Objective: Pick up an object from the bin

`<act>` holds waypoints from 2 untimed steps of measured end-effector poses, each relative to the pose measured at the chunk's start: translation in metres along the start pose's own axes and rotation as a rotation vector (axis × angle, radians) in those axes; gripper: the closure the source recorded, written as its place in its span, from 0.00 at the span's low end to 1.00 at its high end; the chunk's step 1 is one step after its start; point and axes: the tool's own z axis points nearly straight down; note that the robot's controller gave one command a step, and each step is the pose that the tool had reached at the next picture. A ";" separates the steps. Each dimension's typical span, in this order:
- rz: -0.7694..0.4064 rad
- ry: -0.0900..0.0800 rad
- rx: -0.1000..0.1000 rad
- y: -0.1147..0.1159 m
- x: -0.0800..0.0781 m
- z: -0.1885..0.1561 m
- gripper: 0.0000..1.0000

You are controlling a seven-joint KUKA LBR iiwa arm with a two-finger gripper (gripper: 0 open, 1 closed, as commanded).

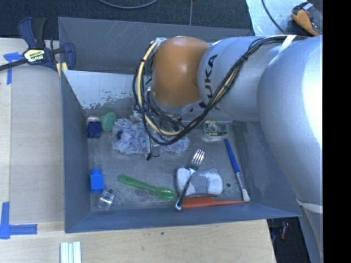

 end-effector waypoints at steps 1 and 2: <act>0.010 -0.012 0.002 -0.022 -0.005 0.029 0.00; -0.207 -0.011 0.000 -0.007 -0.009 0.029 1.00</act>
Offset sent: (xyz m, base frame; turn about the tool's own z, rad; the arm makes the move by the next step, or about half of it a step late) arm 0.0091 -0.0047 -0.0300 -0.2094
